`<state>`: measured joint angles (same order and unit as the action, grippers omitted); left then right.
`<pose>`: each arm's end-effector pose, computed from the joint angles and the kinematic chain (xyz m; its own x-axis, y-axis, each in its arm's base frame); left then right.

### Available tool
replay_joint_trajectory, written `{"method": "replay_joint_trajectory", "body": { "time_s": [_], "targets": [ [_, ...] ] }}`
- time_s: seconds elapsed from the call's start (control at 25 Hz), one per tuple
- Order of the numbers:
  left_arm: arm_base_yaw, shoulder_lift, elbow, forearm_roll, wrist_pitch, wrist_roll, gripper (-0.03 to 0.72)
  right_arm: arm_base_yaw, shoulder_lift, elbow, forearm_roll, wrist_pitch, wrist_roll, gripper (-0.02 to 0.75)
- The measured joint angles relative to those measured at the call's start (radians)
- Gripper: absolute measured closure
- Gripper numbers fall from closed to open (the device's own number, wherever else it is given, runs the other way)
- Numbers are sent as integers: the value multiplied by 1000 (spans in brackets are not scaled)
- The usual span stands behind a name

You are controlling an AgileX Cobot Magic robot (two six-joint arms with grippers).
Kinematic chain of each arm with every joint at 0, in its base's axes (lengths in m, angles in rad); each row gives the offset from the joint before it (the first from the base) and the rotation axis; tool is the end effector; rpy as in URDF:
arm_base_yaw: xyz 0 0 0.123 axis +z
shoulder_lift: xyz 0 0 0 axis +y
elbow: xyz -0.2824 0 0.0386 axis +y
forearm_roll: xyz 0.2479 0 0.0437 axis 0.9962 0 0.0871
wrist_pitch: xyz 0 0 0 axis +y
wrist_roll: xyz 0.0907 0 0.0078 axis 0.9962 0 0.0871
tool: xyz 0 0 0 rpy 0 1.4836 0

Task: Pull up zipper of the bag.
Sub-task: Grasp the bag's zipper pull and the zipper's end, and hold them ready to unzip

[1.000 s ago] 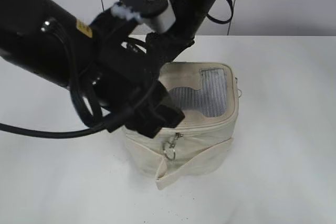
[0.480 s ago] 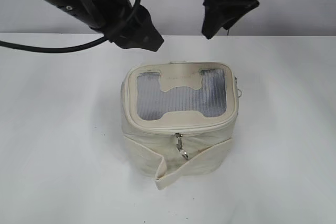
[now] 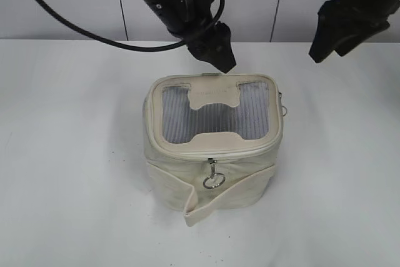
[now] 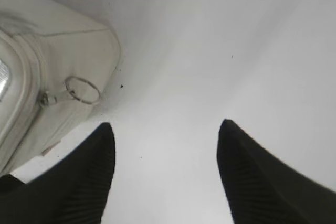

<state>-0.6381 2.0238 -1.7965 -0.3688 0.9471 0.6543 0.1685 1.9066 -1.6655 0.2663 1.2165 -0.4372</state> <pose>0.3476 -0.2910 0.2710 -0.3467 0.7559 -0.5553 0.9152 0.4022 -0.0239 0.3897 0.0891 0.2739 -0.8358 -0.4726 -0.2795 -0.5253 0.8364 0.1564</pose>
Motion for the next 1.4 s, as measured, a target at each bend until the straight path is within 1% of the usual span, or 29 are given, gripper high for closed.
{"method": "replay_joint_trajectory", "body": {
  "time_s": [0.12, 0.24, 0.4, 0.68, 0.72, 0.8, 0.84, 0.92, 1.0, 1.04, 1.2, 1.32, 1.4],
  "targets": [
    [0, 80, -117, -8, 78, 38, 141, -17, -32, 83, 9, 0, -2, 258],
    [0, 134, -184, -37, 114, 70, 136, -19, -43, 141, 16, 0, -12, 258],
    [1, 179, -204, -83, 145, 83, 125, -19, -43, 157, 34, 0, -17, 258],
    [2, 220, -213, -115, 140, 88, 123, -19, -43, 158, 62, 0, -20, 258],
    [2, 227, -214, -123, 145, 89, 139, -19, -43, 158, 63, 0, -20, 258],
    [2, 239, -215, -143, 159, 89, 212, -19, -43, 158, 64, 0, -21, 258],
    [2, 242, -217, -152, 169, 89, 277, -19, -43, 158, 64, 0, -21, 258],
    [2, 246, -220, -168, 185, 89, 444, -19, -43, 158, 64, 0, -21, 258],
    [1, 246, -221, -167, 191, 89, 589, -19, -43, 158, 64, 0, -23, 258],
    [1, 245, -222, -166, 194, 89, 627, -19, -45, 163, 64, 0, -27, 258],
    [0, 243, -222, -167, 202, 89, 635, -19, -70, 236, 74, -1, -94, 297],
    [0, 239, -222, -160, 203, 89, 635, -19, -92, 305, 133, -12, -206, 332],
    [0, 237, -222, -160, 209, 89, 635, -19, -96, 339, 182, -30, -250, 342]
  ]
}}
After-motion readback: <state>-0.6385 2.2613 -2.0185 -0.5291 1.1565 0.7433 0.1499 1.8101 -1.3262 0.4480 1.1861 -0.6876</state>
